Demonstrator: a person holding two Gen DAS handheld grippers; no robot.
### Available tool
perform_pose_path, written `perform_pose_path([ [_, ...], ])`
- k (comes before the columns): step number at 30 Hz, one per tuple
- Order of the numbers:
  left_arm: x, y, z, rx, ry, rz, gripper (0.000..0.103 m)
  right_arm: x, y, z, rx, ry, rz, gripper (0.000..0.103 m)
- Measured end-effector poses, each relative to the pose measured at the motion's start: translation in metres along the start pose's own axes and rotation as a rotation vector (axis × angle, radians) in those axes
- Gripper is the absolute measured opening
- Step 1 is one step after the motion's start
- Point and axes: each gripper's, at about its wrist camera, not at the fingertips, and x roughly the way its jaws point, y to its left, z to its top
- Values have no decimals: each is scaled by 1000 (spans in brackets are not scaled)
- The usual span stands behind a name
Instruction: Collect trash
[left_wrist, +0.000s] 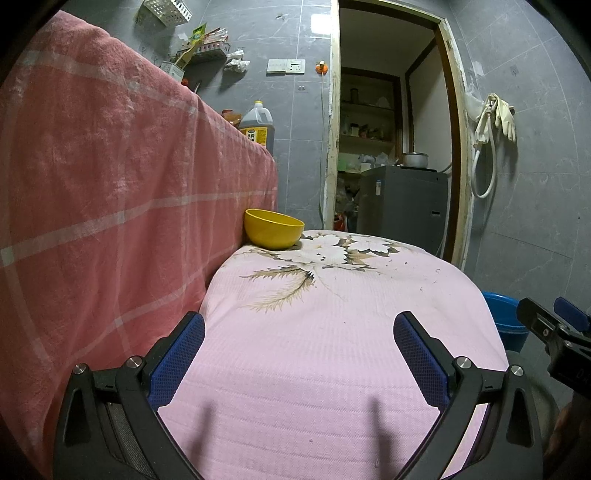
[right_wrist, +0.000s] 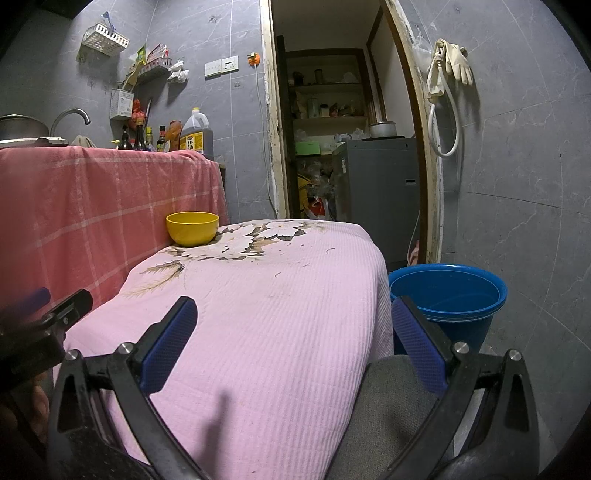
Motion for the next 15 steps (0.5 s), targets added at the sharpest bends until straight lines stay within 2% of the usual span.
perform_pose_path([
  [15, 1, 2, 0, 0, 0, -2, 100, 0, -1, 0, 0, 0, 1, 103],
])
